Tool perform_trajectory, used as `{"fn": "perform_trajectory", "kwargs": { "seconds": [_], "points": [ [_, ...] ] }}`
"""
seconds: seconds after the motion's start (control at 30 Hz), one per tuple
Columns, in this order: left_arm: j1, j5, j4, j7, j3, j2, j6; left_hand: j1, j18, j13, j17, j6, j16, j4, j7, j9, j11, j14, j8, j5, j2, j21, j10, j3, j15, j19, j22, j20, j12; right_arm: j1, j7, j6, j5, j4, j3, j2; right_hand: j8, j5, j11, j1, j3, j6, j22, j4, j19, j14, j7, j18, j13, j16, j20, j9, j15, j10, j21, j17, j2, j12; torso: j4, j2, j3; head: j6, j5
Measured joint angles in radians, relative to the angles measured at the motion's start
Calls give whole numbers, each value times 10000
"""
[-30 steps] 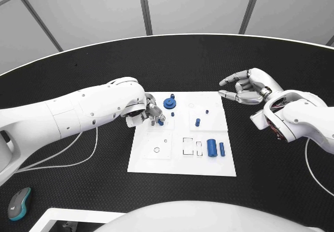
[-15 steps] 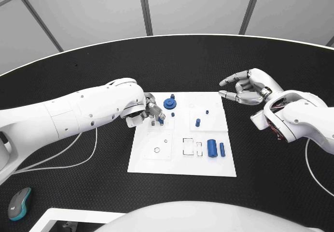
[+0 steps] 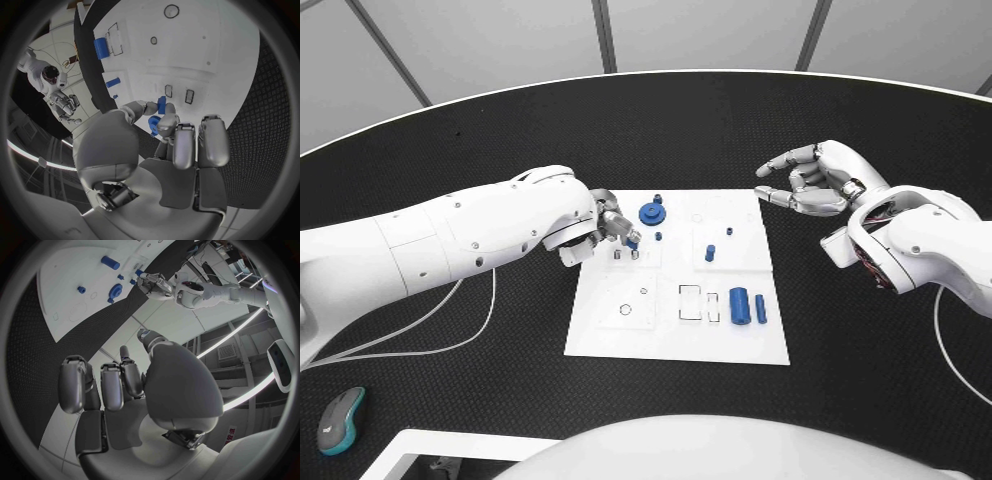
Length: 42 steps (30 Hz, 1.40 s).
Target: Assemble the parts on the task board
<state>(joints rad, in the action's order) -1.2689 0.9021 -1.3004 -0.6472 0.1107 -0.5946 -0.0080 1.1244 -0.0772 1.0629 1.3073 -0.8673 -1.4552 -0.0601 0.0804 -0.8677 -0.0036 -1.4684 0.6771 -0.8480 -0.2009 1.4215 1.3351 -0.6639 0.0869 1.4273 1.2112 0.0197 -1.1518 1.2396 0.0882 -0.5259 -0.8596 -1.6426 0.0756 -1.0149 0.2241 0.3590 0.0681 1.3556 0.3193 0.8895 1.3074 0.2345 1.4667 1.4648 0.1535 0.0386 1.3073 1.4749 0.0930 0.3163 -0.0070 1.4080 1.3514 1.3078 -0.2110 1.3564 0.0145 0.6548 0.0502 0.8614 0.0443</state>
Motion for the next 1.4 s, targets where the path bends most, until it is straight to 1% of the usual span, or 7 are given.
{"fn": "perform_trajectory", "kwargs": {
  "seconds": [0.07,0.3,0.7,0.97,1.1,1.4],
  "points": [
    [21,35,-49,2,1,-44,-73,0,0,-16,0,0,0,0,0,0,0,2,0,-13,0,0,0,0,2,33,0,-33,0,0,0,-2,0,0,0,-4,0,0,0,0,0,0,0,0,0,0,0,-1,0,0,0,0,0,0,0,0,0,0,0,-1,0,2,3],
    [107,99,-175,3,4,-144,-280,0,0,-16,0,0,0,0,0,-10,0,38,-1,-61,0,0,0,1,38,34,19,-33,13,0,6,-11,0,6,0,-14,0,0,0,0,0,0,0,0,0,0,0,0,0,0,0,0,0,0,0,-1,0,0,1,-1,1,4,29],
    [238,119,-192,-48,7,-101,-98,0,-1,-15,0,0,0,1,0,-11,0,38,8,-61,0,0,0,1,36,34,31,-33,13,0,8,-11,0,3,0,-22,-1,0,0,0,0,0,-1,0,0,0,0,0,0,0,0,0,0,0,0,-2,0,0,-12,21,4,-17,47],
    [265,121,-198,-99,9,-83,32,0,0,-24,0,0,0,1,0,-12,0,38,30,-60,0,0,0,1,35,33,30,-33,13,0,9,-11,0,2,0,-26,-1,0,0,0,0,0,-1,0,0,0,0,0,7,0,0,0,0,0,0,-3,0,-1,-7,26,3,-1,29],
    [268,122,-201,-115,10,-87,63,0,-1,-24,0,0,0,1,0,-12,0,38,28,-58,0,0,0,1,35,34,29,-33,13,0,12,-11,0,4,0,-25,-2,0,-30,0,0,0,-1,0,0,0,0,0,7,0,0,0,0,30,0,-3,0,-1,-5,26,2,5,24],
    [269,126,-195,-142,10,-88,120,0,-1,-55,0,0,0,1,0,-12,0,38,19,-83,0,0,0,1,33,33,29,-33,13,0,16,-5,0,7,0,-20,-2,0,-30,0,0,0,-1,0,0,0,0,0,6,0,0,0,0,30,0,-4,0,-1,-8,26,-4,0,38]
  ]
}}
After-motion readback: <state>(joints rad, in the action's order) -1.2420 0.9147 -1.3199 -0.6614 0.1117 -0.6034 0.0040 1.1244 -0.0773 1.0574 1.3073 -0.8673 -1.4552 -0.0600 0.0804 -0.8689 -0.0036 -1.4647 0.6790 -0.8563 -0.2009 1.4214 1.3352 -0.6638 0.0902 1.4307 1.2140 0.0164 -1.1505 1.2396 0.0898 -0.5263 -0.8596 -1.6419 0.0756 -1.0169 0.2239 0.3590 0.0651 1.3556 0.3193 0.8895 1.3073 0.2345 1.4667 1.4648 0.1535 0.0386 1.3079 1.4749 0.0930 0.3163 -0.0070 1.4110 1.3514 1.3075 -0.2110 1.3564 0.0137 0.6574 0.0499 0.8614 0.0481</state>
